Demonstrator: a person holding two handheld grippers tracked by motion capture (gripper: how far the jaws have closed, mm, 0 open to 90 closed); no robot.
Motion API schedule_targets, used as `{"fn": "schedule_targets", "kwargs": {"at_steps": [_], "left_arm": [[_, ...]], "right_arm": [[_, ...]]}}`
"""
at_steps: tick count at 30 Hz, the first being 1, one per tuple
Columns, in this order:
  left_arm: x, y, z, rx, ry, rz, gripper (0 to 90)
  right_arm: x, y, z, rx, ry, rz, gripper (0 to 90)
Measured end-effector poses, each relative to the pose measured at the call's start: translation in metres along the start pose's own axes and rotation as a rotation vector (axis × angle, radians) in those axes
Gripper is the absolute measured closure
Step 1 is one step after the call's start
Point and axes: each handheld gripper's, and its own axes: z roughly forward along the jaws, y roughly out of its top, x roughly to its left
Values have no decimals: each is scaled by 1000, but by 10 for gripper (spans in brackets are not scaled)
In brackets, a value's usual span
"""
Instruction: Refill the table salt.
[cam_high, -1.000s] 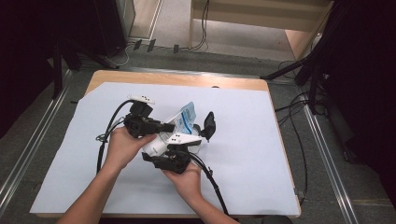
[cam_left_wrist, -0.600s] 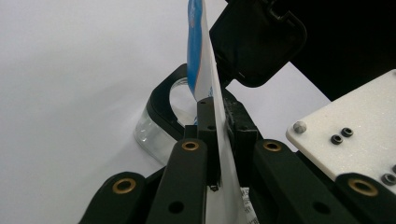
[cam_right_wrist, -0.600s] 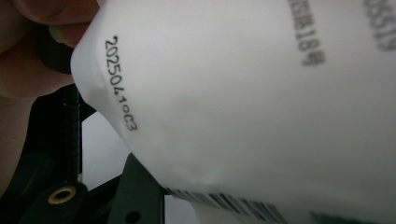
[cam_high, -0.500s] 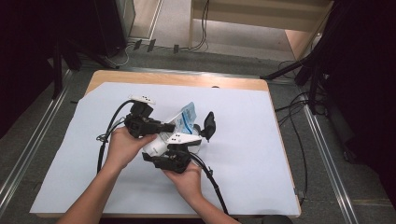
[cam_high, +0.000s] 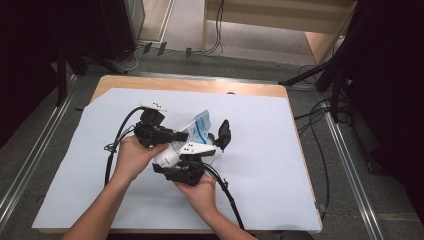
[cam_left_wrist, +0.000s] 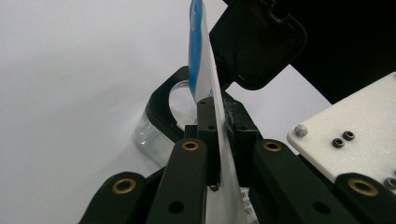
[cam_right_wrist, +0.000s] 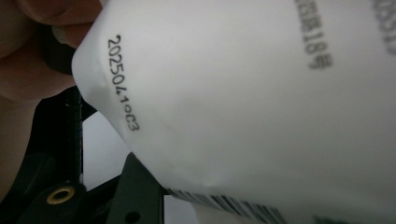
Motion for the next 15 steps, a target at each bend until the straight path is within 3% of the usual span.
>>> {"fn": "schedule_targets", "kwargs": {"at_steps": [15], "left_arm": [[1,2,0,-3,-15,-8,864]], "right_arm": [[-1,0,-1,-13,7,8,635]]}}
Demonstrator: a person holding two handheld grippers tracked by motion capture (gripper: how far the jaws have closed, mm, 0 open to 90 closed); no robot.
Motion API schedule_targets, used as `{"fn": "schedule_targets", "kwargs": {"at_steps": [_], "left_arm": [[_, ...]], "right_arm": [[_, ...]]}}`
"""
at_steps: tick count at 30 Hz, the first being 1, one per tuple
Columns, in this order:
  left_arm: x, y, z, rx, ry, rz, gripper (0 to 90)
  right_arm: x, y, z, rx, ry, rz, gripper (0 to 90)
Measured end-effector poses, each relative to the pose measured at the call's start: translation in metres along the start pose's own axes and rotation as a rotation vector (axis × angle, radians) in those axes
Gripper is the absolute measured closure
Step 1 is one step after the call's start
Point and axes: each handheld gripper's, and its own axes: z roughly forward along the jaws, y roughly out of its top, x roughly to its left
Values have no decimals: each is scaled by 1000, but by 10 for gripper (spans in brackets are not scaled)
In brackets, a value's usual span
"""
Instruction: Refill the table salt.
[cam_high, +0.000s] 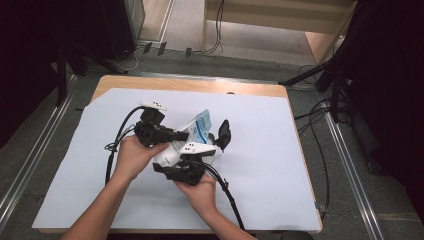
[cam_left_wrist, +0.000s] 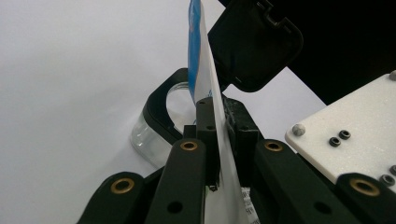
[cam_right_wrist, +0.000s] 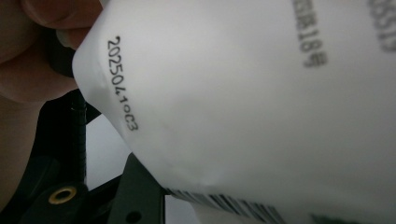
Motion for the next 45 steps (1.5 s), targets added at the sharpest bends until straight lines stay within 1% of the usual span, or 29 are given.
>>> {"fn": "schedule_targets", "kwargs": {"at_steps": [5,6,11,19,23,28,32,36,40,43,45], "left_arm": [[0,0,1,0,-3,-4,865],[0,0,0,1,3,-4,864],[0,0,0,3,1,-3,863],[1,1,0,4,-12,-7,854],[2,1,0,6,-18,-16,845],[1,2,0,12,-8,-11,845],[1,3,0,14,-14,-13,841],[0,3,0,9,-19,-16,831],[-1,4,-1,9,-9,-5,835],[-3,5,-1,7,6,0,849],[-3,5,-1,5,9,3,853]], "right_arm": [[0,0,0,-1,2,9,635],[0,0,0,0,1,7,635],[0,0,0,0,2,4,635],[0,0,-1,0,3,3,637],[0,0,-1,-4,11,7,638],[-1,0,-1,-2,15,12,638],[-1,0,-1,-7,18,13,639],[-1,0,-2,-14,31,26,640],[-2,1,-2,-21,35,28,640],[-2,1,-2,-19,37,28,641],[-2,2,-2,-18,36,25,640]]}}
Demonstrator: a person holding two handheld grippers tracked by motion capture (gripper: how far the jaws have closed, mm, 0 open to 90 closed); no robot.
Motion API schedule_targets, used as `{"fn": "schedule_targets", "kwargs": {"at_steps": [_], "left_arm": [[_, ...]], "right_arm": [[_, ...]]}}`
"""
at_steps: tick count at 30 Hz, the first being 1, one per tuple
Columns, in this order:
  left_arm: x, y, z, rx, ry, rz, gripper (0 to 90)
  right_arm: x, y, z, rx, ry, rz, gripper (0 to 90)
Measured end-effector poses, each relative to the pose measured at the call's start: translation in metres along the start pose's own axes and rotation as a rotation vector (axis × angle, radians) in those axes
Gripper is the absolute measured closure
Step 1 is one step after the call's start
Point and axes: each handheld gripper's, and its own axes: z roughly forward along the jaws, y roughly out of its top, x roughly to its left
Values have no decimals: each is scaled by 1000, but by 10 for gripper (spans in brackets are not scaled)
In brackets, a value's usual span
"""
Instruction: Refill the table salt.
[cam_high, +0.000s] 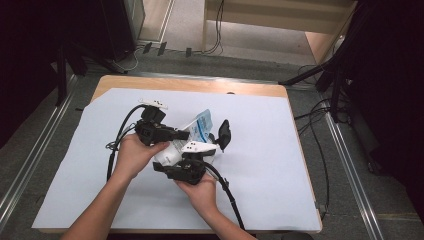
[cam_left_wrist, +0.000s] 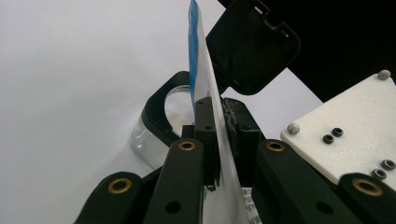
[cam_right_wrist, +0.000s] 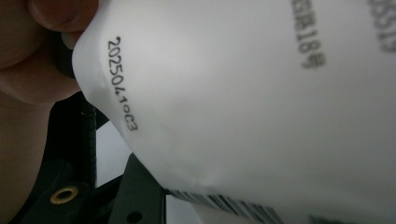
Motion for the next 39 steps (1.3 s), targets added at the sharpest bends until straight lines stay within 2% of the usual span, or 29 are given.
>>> {"fn": "schedule_targets", "kwargs": {"at_steps": [9,14,20,25,39], "left_arm": [[0,0,-1,-13,2,-14,870],[0,0,-2,-12,-1,-16,872],[0,1,-2,-16,-3,-13,871],[0,1,-2,-23,-2,-20,868],[0,0,0,-20,7,-17,868]], "right_arm": [[3,3,1,19,-24,-25,619],[6,3,1,27,-52,-64,625],[6,4,1,23,-45,-54,642],[2,4,1,10,-9,-22,647],[1,4,1,16,-8,-21,648]]}}
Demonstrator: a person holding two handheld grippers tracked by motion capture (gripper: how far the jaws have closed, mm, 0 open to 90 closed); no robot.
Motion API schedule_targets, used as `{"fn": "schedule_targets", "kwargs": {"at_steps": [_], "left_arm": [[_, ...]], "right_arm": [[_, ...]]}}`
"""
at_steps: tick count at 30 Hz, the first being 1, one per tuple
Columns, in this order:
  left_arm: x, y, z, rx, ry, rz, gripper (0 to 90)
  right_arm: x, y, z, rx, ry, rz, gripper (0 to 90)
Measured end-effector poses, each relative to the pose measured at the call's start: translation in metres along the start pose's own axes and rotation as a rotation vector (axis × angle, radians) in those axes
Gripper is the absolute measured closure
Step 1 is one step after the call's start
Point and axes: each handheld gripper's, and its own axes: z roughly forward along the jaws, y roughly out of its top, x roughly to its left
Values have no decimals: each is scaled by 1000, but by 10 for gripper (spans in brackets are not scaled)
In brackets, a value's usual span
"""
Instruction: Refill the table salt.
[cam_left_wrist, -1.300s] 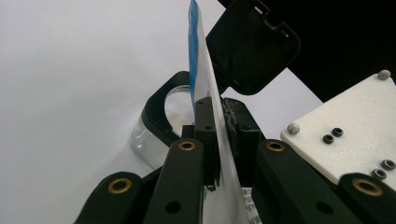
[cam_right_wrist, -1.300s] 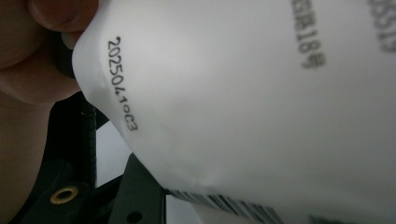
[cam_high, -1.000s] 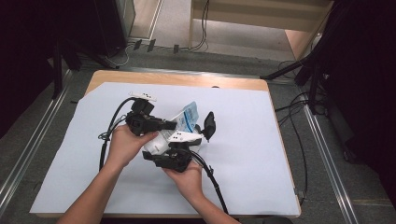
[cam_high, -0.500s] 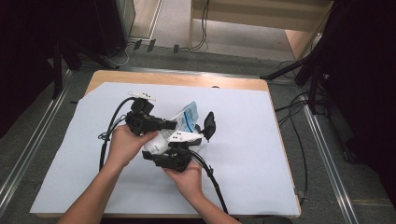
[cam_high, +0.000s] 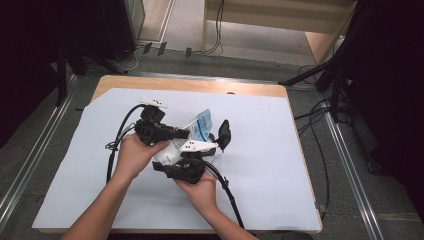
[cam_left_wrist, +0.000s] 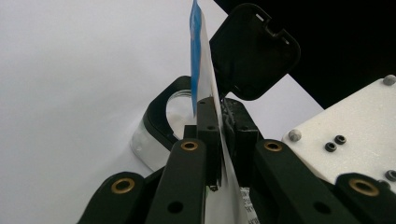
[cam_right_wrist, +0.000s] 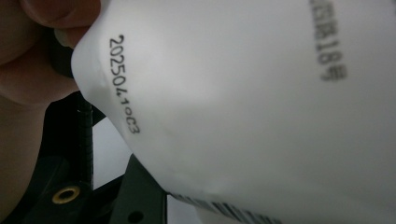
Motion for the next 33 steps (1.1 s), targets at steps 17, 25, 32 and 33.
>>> {"fn": "schedule_targets", "kwargs": {"at_steps": [17,25,32,33], "left_arm": [[1,8,2,40,13,10,868],[3,11,1,58,7,2,869],[3,11,2,57,-4,8,870],[4,11,2,58,-10,8,870]], "right_arm": [[-3,4,0,1,13,19,647],[-2,5,1,3,14,24,642],[-1,6,1,4,5,10,638],[-1,5,1,6,1,11,638]]}}
